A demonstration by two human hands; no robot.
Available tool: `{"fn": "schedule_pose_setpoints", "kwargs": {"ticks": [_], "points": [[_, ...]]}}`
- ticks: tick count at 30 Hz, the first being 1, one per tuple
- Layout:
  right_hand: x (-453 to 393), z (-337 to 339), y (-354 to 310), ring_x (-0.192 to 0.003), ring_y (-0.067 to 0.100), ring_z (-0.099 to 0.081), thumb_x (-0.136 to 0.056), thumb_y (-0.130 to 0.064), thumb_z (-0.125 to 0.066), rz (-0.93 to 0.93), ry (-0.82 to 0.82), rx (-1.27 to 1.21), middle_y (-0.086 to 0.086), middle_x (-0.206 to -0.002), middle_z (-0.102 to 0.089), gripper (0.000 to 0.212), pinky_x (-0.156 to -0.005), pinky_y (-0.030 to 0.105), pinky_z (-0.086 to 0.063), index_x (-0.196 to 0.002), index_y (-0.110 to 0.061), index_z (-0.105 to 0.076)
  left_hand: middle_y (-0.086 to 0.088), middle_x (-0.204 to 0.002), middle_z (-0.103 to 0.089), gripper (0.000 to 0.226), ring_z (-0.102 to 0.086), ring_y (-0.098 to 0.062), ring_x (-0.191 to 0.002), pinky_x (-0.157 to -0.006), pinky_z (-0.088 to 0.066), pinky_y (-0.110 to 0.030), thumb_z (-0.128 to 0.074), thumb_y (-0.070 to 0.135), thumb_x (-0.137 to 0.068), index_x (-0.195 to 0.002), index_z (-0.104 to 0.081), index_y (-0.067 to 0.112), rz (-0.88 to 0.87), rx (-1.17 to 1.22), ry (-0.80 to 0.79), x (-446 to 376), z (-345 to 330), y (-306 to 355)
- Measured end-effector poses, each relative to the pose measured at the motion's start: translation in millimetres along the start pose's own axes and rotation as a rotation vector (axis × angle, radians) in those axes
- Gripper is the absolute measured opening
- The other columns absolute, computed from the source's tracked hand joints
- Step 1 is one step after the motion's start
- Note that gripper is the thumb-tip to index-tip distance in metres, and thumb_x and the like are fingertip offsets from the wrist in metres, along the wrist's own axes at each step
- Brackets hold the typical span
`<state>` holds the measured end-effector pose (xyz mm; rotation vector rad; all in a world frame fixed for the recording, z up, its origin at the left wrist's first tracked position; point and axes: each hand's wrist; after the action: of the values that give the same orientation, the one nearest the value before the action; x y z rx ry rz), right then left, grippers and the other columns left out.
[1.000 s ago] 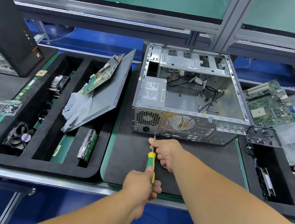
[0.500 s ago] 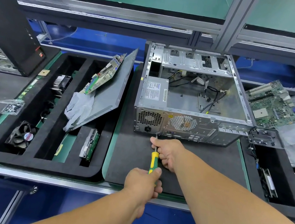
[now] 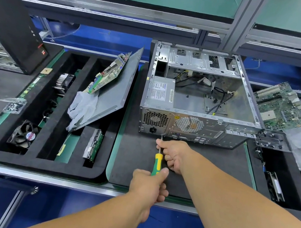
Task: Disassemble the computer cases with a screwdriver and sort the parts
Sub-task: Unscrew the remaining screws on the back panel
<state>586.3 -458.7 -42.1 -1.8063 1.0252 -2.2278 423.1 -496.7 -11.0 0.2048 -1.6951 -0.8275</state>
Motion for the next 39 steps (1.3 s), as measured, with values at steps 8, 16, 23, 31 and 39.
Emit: {"fn": "schedule_pose_setpoints", "kwargs": {"ticks": [8,16,23,31,39], "points": [[0.6,2.4,-2.7,-0.041,0.007,-0.016,-0.095,-0.051,-0.066,-0.015,-0.002,-0.044,-0.01,-0.049,-0.028,0.033,-0.04,0.02,-0.009,-0.082,-0.021,-0.063,-0.022,-0.088,-0.076,0.034,-0.064,-0.019,-0.056,-0.05,-0.051,-0.026,-0.044,0.034,-0.111,-0.116,-0.057,0.003,0.146,0.234,-0.01,0.6,-3.1,4.6],[-1.5,0.9,-0.2,-0.039,0.007,-0.018,-0.095,-0.044,-0.068,0.014,0.002,-0.062,-0.01,-0.05,-0.031,0.028,-0.036,0.02,-0.013,-0.082,-0.02,-0.063,-0.023,-0.084,-0.076,0.044,-0.067,-0.024,-0.056,-0.05,-0.053,-0.03,-0.055,0.049,-0.104,-0.115,-0.055,0.007,0.098,0.096,-0.03,5.6,3.0,11.4],[6.7,-1.7,-1.2,-0.039,0.007,-0.018,-0.091,-0.044,-0.073,0.039,0.033,-0.072,-0.01,-0.051,-0.028,0.032,-0.037,0.021,-0.012,-0.075,-0.02,-0.059,-0.014,-0.074,-0.071,0.024,-0.063,-0.02,-0.053,-0.055,-0.052,-0.03,-0.057,0.027,-0.107,-0.106,-0.059,0.002,0.054,0.056,0.01,9.8,3.2,7.1],[6.0,2.2,-4.9,-0.041,0.008,-0.018,-0.094,-0.039,-0.067,-0.003,0.013,-0.092,-0.01,-0.053,-0.03,0.024,-0.036,0.021,-0.013,-0.081,-0.019,-0.065,-0.017,-0.077,-0.072,0.066,-0.058,-0.018,-0.05,-0.046,-0.043,-0.026,-0.026,0.052,-0.111,-0.108,-0.068,0.0,0.226,0.212,-0.125,14.4,5.9,12.7],[4.9,-5.5,-1.5,-0.038,0.008,-0.018,-0.087,-0.039,-0.079,0.043,0.094,-0.115,-0.008,-0.05,-0.03,0.029,-0.036,0.022,-0.014,-0.078,-0.017,-0.064,-0.011,-0.073,-0.071,0.042,-0.06,-0.017,-0.053,-0.047,-0.046,-0.026,-0.074,0.034,-0.095,-0.119,-0.054,0.005,-0.035,-0.106,0.011,6.1,1.9,5.3]]}}
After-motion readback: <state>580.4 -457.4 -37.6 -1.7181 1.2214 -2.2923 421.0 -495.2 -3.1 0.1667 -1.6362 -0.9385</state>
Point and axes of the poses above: each hand's wrist, its own x-axis away from the middle knuckle, its own z-axis out of the back of the hand, y = z × x
